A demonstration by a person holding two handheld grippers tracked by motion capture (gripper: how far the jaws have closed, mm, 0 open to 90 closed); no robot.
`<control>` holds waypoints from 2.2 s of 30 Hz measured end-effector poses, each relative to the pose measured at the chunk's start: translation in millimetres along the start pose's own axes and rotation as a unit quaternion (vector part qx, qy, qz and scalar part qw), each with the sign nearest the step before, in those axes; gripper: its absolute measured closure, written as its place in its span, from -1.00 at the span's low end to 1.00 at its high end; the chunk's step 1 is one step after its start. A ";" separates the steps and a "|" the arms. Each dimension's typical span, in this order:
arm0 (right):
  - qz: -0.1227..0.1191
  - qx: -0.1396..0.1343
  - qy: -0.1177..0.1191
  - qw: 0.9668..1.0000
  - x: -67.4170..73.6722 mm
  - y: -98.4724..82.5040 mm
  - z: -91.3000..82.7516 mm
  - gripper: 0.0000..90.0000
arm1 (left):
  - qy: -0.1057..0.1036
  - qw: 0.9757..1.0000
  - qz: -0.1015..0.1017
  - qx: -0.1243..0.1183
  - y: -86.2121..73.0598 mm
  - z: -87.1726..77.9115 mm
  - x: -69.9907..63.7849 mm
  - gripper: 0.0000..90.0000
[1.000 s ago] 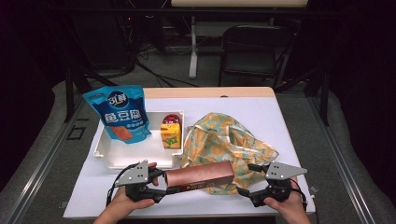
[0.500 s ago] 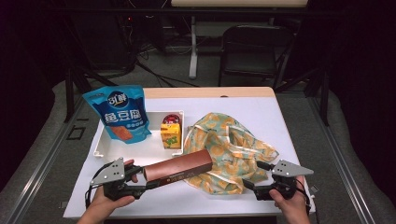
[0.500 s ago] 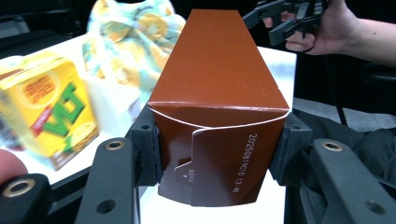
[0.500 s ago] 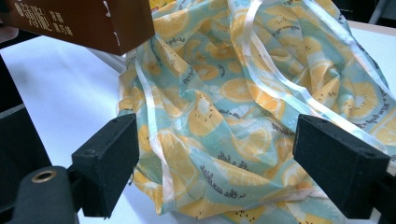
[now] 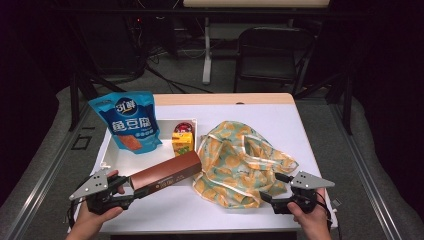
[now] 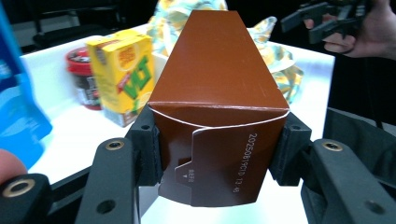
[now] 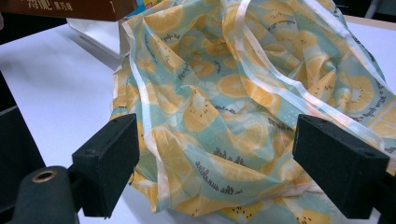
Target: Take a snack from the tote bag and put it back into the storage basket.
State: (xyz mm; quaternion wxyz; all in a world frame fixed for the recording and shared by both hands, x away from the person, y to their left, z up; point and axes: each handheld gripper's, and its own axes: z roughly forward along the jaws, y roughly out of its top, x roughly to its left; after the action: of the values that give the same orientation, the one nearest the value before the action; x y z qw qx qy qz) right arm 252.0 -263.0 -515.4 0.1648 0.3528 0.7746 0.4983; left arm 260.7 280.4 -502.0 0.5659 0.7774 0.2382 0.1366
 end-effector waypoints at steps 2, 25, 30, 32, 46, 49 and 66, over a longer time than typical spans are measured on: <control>0.000 -0.001 -0.002 1.000 -0.4 -0.2 -0.2 -0.67 | 0.006 1.000 0.001 0.002 -0.5 -2.8 1.4 0.07; 0.013 -0.008 -0.011 1.000 -6.8 -3.9 -4.6 -0.67 | 0.071 0.996 -0.038 0.024 -28.1 -24.8 27.7 0.07; 0.013 -0.009 -0.011 1.000 -4.1 -3.8 -3.7 -0.67 | 0.084 0.995 -0.048 0.035 -32.1 -25.5 34.3 0.07; 0.013 -0.008 -0.009 1.000 -4.6 -4.2 -3.4 -0.67 | 0.097 0.993 -0.053 0.035 -34.3 -23.5 36.0 0.07; 0.012 -0.005 -0.006 1.000 -5.0 -5.8 -2.0 -0.67 | 0.127 0.987 -0.069 0.068 -42.8 -7.8 49.3 0.06; 0.012 -0.005 -0.005 1.000 -3.8 -6.3 -0.5 -0.67 | 0.128 0.987 -0.075 0.069 -44.9 -6.2 51.3 0.06; 0.008 0.003 -0.005 1.000 -1.1 -7.0 1.9 -0.67 | 0.133 0.987 -0.074 0.059 -48.2 0.4 54.7 -0.06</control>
State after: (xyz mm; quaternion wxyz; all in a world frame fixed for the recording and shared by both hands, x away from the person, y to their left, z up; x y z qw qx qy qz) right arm 251.4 -264.3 -522.6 0.1634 0.3623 0.7725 0.4952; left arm 296.9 320.7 -550.8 0.4913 0.7643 0.3758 0.1822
